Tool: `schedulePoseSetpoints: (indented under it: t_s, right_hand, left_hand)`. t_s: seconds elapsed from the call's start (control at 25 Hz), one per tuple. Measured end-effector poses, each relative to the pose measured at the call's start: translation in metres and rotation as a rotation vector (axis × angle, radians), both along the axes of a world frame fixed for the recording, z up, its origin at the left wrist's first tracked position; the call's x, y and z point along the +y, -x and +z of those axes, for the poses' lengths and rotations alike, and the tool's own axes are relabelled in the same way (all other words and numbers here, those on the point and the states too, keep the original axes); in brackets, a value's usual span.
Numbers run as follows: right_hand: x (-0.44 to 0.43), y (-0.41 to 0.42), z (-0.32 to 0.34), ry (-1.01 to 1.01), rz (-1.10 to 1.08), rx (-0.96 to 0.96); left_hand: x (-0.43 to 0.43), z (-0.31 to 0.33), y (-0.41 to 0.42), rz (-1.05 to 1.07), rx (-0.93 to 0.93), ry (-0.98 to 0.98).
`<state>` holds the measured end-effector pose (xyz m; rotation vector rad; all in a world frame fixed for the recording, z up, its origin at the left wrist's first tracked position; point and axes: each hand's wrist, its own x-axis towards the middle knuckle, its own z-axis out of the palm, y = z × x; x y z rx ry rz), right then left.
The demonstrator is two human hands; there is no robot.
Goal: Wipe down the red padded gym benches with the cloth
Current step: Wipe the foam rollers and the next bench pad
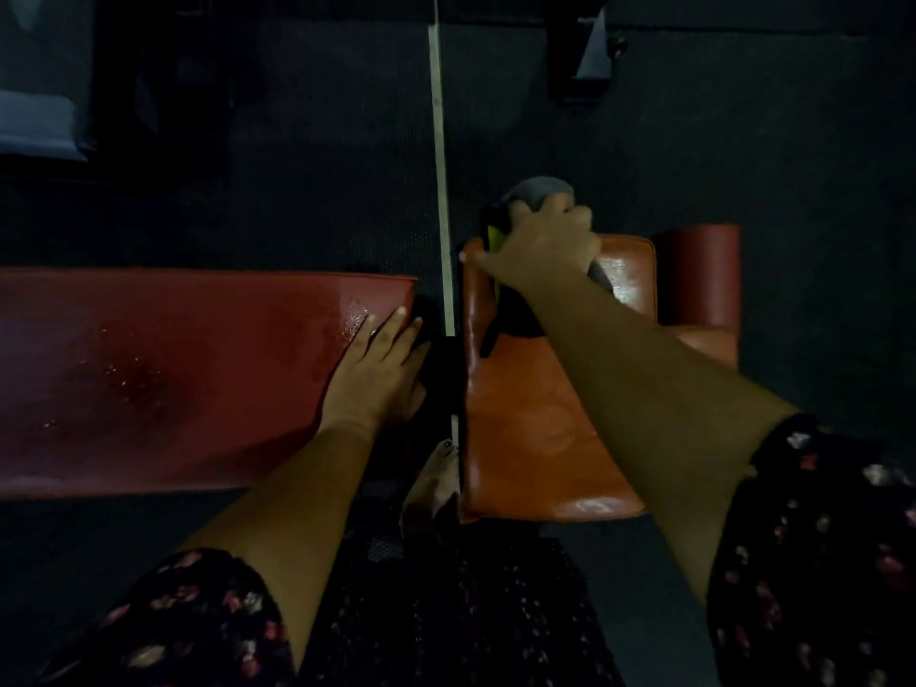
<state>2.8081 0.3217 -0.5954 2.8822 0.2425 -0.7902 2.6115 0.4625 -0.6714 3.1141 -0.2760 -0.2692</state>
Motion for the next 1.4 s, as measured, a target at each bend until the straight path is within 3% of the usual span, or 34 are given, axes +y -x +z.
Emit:
schedulePoseSetpoints:
  t_s: [0.12,0.32,0.48,0.64,0.84,1.0,1.12,1.2,1.32,1.4]
  right_hand:
    - [-0.028,-0.011,-0.002,-0.130,0.154,0.043]
    - [-0.075,-0.032,0.004,-0.061,-0.147,0.005]
    - [-0.090,-0.036,0.011,-0.174,0.160,0.124]
    - [-0.139,-0.058,0.010,-0.183,-0.199,0.093]
    - [-0.156,-0.030,0.007,-0.345,-0.162,0.062]
    - [-0.180,-0.010,-0.008,-0.556,-0.734,0.059]
    - [-0.185,0.028,-0.001,-0.626,-0.651,0.037]
    - [-0.198,0.034,0.006,-0.508,-0.504,0.034]
    - [-0.206,0.041,0.014,-0.131,-0.331,-0.023]
    - [-0.206,0.052,0.018,-0.032,-0.160,-0.035]
  left_hand:
    - [-0.002,0.002,0.002,0.025,0.010,0.012]
    - [-0.003,0.002,0.002,0.050,0.055,0.020]
    - [-0.003,0.003,0.001,0.047,0.045,0.028]
    - [-0.005,0.002,0.001,0.077,0.055,-0.012]
    - [-0.007,0.001,-0.002,0.126,0.054,-0.108]
    - [-0.008,0.001,-0.002,0.111,0.099,-0.150]
    - [-0.007,0.001,-0.003,0.118,0.091,-0.128]
    - [-0.007,0.000,-0.003,0.118,0.093,-0.122]
    - [-0.007,0.000,-0.003,0.119,0.115,-0.108]
    - [-0.007,-0.001,-0.003,0.119,0.117,-0.107]
